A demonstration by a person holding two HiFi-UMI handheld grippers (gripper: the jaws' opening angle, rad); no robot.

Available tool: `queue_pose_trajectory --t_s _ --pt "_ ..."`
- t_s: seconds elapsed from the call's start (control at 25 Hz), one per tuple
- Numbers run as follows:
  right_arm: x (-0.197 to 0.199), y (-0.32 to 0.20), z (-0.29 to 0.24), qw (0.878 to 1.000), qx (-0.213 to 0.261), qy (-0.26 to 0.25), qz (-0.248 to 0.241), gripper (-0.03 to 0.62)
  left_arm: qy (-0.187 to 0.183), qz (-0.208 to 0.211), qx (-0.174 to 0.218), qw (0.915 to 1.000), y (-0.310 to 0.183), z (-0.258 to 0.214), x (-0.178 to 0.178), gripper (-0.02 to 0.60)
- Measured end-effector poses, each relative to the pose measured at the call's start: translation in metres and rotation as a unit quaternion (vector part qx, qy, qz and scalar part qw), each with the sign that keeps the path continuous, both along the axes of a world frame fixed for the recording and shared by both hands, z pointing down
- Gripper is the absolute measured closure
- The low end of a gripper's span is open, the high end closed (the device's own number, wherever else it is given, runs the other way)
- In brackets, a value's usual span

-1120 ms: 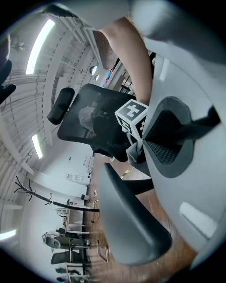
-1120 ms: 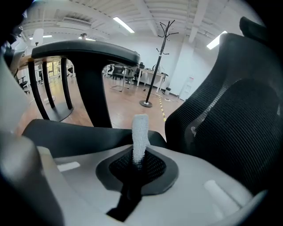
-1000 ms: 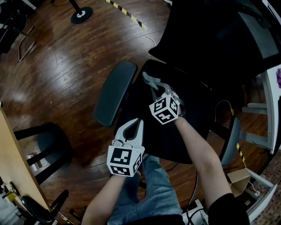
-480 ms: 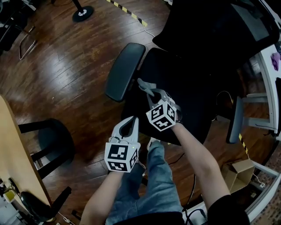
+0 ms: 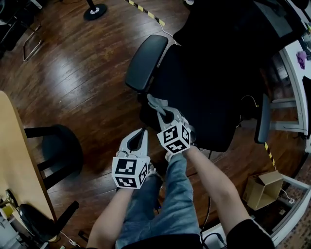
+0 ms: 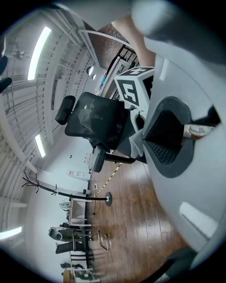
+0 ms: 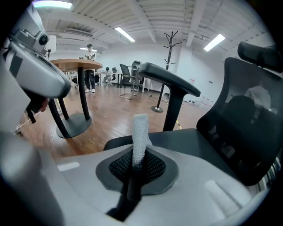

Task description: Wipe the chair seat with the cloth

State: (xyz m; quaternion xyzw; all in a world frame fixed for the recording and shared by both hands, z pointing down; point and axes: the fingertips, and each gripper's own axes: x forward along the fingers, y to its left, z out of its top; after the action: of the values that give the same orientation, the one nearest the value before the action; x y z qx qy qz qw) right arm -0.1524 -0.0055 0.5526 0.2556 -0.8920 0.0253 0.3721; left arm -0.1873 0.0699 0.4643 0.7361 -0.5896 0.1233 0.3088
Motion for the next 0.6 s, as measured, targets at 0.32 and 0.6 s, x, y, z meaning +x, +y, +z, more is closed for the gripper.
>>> queue_pose_trajectory --t_s 0.32,0.6 --pt "-0.018 0.06 0.003 0.999 -0.023 -0.021 -0.006 0.585 -0.004 -0.01 -0.002 0.9999 0.018 0.001 -0.011 0.577" --pt "-0.01 0.055 -0.007 0.999 -0.019 -0.038 0.013 0.585 0.002 -0.007 0.006 1.0 0.009 -0.002 0.001 0.577"
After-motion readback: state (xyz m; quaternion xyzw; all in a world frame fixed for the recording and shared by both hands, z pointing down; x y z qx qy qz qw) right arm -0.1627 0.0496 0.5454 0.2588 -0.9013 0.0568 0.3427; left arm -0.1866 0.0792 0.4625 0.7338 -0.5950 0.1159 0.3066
